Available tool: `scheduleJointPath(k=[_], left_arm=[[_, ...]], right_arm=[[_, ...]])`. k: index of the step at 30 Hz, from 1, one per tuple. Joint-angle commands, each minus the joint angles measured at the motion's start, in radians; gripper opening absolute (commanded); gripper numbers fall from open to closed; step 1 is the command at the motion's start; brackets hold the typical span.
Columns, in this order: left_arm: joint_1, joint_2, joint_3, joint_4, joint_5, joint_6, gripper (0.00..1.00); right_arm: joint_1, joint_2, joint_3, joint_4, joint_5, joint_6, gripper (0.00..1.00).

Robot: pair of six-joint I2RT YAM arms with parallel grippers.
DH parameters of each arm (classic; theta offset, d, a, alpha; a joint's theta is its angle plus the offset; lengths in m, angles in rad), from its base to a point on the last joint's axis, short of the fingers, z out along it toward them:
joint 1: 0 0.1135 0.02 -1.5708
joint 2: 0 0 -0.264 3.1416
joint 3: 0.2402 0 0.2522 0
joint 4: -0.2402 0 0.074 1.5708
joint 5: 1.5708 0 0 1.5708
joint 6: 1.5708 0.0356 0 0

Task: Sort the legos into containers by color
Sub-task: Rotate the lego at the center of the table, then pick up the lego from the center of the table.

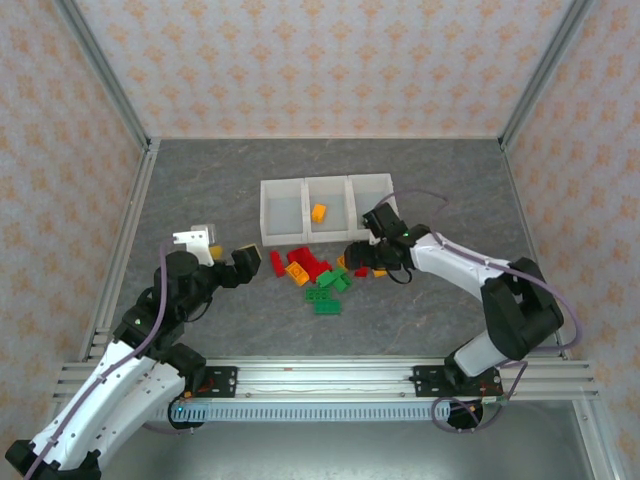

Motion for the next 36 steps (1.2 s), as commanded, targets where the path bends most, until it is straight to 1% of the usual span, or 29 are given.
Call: scheduleJointPath(k=[1,4,7,10,11,19,23,31,36], left_arm=[[-0.008,0.011,-0.006,0.024,0.019,0.021,0.99],[-0.008,0.010,-0.004,0.024,0.026,0.022,0.99],[-0.007,-0.005,-0.006,0.025,0.021,0.020,0.99],[-0.007,-0.023,-0.012,0.032,0.021,0.020,0.99],[-0.008,-0.027,-0.014,0.034,0.022,0.021,0.99],[-0.007,-0.019,-0.012,0.033,0.022,0.022,0.99],[-0.008,-0.020,-0.012,0.032,0.016,0.022,0.99],[-0.008,-0.020,-0.013,0.032,0.014,0.021,0.99],[-0.008,-0.020,-0.012,0.032,0.016,0.022,0.99]], right_arm=[[-0.028,-0.055,0.027,-0.078,0.108,-0.039,0.84],[-0.072,-0.065,-0.006,-0.103,0.137,-0.062,0.85],[-0.088,-0.074,-0.046,-0.102,0.158,-0.073,0.85],[-0.089,-0.055,-0.057,-0.087,0.084,-0.090,0.86],[-0.090,-0.041,-0.055,-0.091,0.076,-0.088,0.86],[-0.090,0.043,-0.067,-0.067,0.087,-0.061,0.85],[-0.090,0.076,-0.058,-0.067,0.097,-0.062,0.82],[-0.088,0.133,-0.042,-0.030,0.064,-0.056,0.77],[-0.081,0.206,0.005,-0.032,0.077,-0.055,0.70]])
